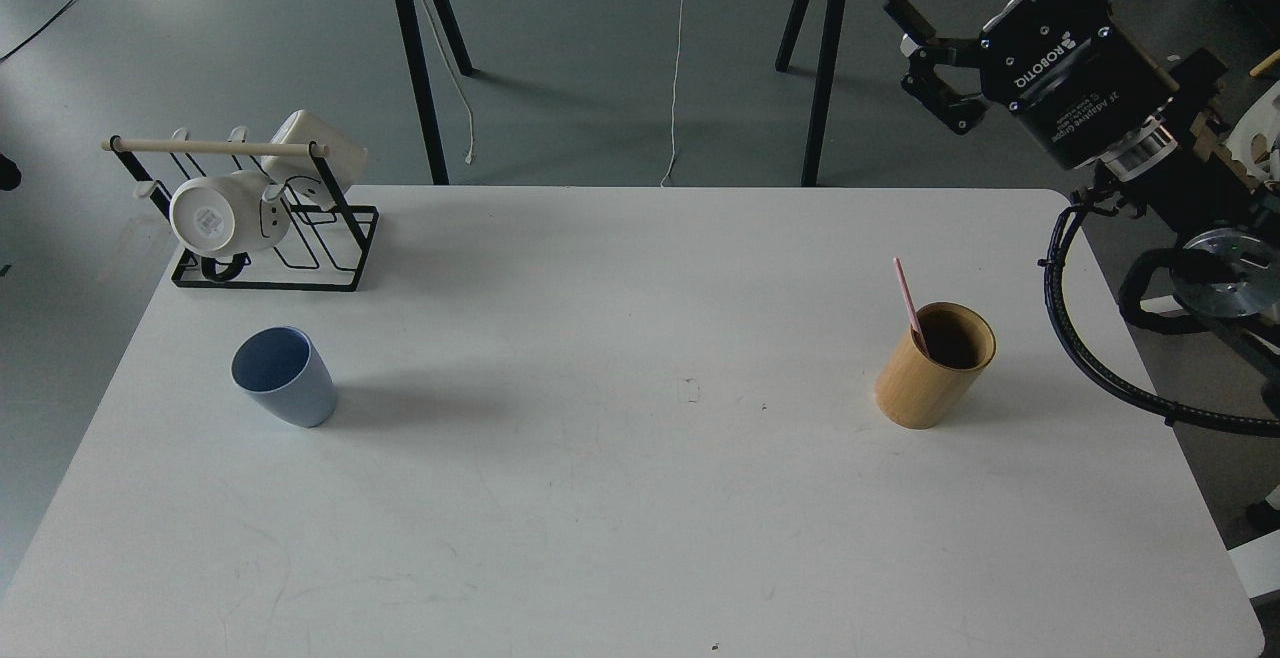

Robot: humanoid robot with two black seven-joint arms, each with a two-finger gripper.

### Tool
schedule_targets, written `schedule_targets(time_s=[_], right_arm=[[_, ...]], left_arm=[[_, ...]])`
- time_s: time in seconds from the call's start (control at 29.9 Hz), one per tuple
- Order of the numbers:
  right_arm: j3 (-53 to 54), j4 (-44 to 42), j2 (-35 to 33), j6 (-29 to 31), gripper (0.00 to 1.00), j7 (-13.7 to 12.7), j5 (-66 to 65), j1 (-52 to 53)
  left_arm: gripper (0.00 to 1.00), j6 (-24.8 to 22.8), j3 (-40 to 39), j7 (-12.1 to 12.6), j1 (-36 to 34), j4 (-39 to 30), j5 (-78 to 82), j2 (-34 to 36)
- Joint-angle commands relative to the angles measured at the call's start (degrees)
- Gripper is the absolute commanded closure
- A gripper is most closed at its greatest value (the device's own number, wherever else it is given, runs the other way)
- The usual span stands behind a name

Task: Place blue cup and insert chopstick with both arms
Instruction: 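Move the left gripper down from the rack toward the table edge, then reach the left gripper to the tipped blue cup and grasp it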

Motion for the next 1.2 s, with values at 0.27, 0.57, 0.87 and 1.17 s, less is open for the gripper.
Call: schedule_targets(time_s=[0.27,0.57,0.87,1.17], right_arm=[[1.1,-1.2,0.0,0.0,0.01,0.0,0.0,-0.5],[1.8,-1.0,-0.2,0.0,0.01,0.0,1.0,-1.5],[1.9,-1.0,-0.4,0.0,0.01,0.0,1.0,-2.1],[1.9,-0.8,-0.8,0.0,0.01,0.0,1.0,-3.2]], left_arm=[[0.00,6.4,17.8,0.0,-3.1,-4.8,27.9,11.8],[0.00,6.6,22.4,0.0,0.3,-1.5,45.8,14.2],[0.00,7.3,22.4,0.0,9.8,11.5,54.1,5.6],[0.01,7.3,22.3,0.0,12.3,15.0,54.4,0.2]])
